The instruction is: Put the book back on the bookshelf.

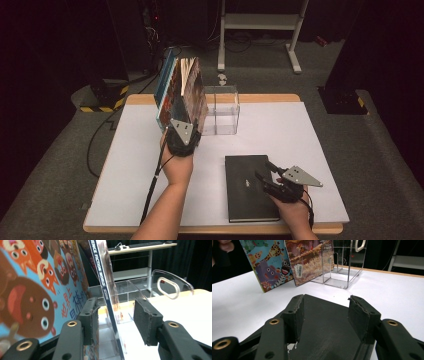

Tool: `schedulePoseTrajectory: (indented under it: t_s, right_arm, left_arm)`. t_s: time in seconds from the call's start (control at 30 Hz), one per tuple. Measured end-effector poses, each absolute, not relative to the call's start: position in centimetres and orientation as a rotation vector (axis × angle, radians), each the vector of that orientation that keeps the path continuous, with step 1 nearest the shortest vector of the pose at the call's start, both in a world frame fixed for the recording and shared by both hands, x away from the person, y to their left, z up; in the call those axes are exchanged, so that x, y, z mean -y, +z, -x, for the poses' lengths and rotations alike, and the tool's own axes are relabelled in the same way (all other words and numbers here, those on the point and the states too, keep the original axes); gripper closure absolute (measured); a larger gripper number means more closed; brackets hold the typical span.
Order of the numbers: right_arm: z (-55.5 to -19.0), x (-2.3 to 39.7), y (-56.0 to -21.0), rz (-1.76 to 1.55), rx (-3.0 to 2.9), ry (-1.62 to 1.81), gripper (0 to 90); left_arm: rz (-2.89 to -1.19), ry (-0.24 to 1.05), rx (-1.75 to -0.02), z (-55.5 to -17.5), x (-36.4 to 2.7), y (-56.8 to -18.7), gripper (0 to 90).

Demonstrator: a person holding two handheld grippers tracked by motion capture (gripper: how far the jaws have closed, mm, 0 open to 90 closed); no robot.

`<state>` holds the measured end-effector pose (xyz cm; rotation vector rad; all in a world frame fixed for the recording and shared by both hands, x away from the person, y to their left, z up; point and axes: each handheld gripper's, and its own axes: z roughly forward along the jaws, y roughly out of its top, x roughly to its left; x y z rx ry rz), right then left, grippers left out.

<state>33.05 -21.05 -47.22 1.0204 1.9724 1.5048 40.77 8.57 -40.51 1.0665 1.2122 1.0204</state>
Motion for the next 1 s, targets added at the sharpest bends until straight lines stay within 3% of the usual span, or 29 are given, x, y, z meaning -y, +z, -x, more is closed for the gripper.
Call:
schedulePoseTrajectory:
  t_s: [0.27,0.5,1.0]
  right_arm:
    - [-33.1,21.0,-47.3,-1.014,-1.979,1.494,46.4]
    - [-33.2,21.0,-47.4,-1.015,-1.985,1.478,46.3]
    - [-33.9,21.2,-47.4,-1.057,-2.042,1.408,44.8]
  left_arm:
    - [-1.138,0.928,-1.177,-37.9,-8.9,-42.3,52.2]
    - [-1.240,0.770,-1.114,-35.6,-8.9,-44.5,48.4]
    - [-1.350,0.508,-1.059,-31.9,-7.5,-48.7,34.8]
